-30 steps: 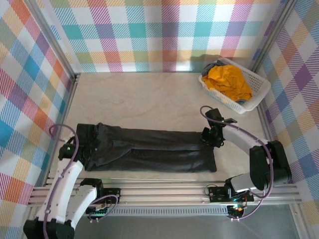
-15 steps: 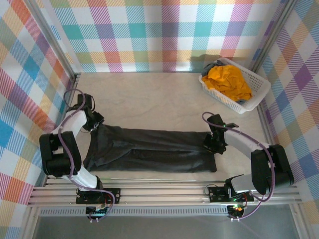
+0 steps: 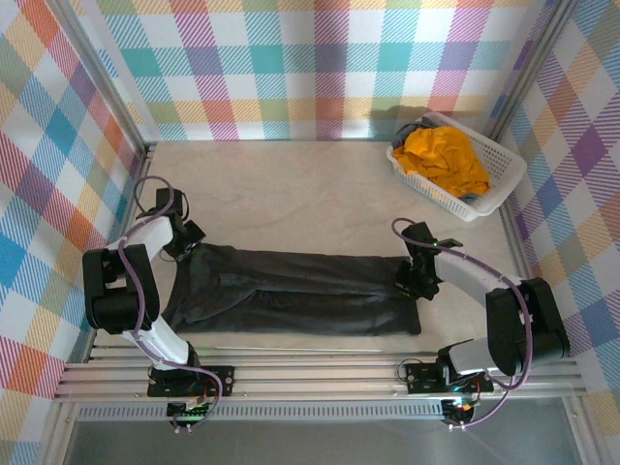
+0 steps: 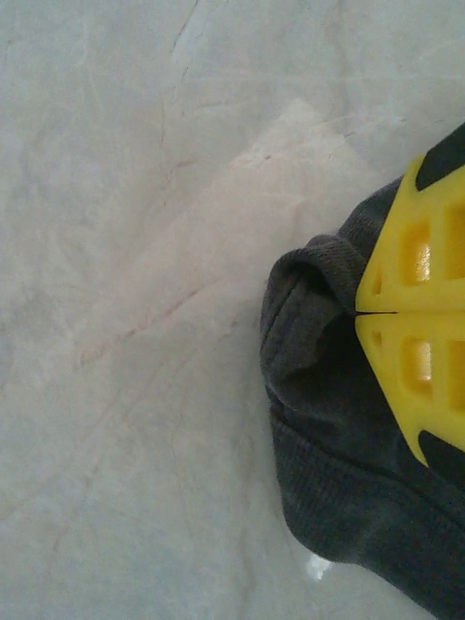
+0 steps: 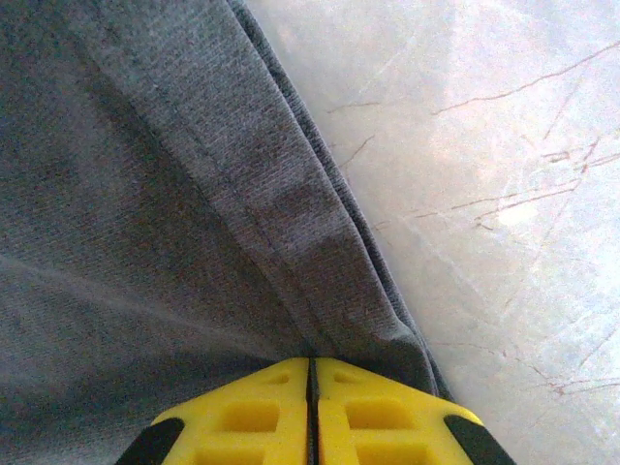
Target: Fold and stack the t-shirts
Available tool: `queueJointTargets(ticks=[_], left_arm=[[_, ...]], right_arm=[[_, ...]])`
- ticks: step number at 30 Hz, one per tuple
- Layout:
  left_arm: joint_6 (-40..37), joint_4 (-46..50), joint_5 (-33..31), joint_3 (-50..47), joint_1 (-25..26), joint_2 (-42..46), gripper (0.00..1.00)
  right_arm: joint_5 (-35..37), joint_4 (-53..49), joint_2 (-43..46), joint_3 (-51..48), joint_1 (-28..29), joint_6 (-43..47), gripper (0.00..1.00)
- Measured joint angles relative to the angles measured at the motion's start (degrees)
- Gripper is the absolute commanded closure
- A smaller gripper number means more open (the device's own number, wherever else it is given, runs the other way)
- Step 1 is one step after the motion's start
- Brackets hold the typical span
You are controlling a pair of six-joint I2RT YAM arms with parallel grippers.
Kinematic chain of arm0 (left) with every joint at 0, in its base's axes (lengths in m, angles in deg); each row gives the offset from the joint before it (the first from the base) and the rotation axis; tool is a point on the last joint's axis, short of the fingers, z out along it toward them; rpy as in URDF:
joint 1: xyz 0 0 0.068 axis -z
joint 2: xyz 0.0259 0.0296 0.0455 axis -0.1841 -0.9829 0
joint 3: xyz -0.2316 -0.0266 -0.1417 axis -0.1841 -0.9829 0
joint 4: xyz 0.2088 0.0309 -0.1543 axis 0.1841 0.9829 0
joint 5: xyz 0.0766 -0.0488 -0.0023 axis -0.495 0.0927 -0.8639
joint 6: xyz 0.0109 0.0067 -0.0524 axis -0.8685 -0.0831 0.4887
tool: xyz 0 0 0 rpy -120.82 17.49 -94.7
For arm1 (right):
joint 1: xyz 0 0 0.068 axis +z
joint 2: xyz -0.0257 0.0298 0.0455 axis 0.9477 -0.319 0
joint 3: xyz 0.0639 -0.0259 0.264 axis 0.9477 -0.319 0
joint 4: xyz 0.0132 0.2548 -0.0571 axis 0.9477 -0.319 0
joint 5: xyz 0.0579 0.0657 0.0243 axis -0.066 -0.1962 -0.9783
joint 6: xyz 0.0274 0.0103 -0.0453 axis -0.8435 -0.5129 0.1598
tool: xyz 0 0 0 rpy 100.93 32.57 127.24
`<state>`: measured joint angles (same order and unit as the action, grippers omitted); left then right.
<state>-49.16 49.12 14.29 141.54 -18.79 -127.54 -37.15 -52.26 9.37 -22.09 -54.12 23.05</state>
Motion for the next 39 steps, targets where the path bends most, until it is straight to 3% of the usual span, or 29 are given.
queueJointTargets(ticks=[10,16,18,21,24,27,30,39], left_arm=[[3.23,1.36,-5.70,-5.60,-0.83,9.66,1.00],[3.69,5.55,-6.64,-3.67,-2.05,9.01,0.78],[3.78,7.54,-7.85,-2.56,-2.27,8.24,0.65],[4.22,10.51,-9.25,-2.86,-1.64,12.57,0.65],[4.63,12.07,-8.70,-4.31,1.68,23.37,0.67],[4.61,12.22,-6.62,-5.77,9.97,29.64,0.67],[4.74,12.46,-4.92,-8.26,15.96,29.07,0.65],[9.73,12.04,-2.67,-13.35,17.51,19.96,0.65]], right_arm=[[0.02,-0.04,0.00,0.02,0.00,0.00,0.90],[0.00,-0.02,0.00,0.04,0.00,0.07,0.86],[0.02,-0.07,0.07,0.20,0.00,0.33,0.82],[0.72,-1.03,1.31,0.63,0.00,0.74,0.72],[2.54,-3.04,5.29,1.25,0.02,1.88,0.66],[3.65,-4.11,10.21,2.40,0.81,3.23,0.59],[1.92,-3.39,14.62,3.65,2.32,5.18,0.57],[-3.58,-1.70,20.74,6.14,6.08,6.95,0.59]])
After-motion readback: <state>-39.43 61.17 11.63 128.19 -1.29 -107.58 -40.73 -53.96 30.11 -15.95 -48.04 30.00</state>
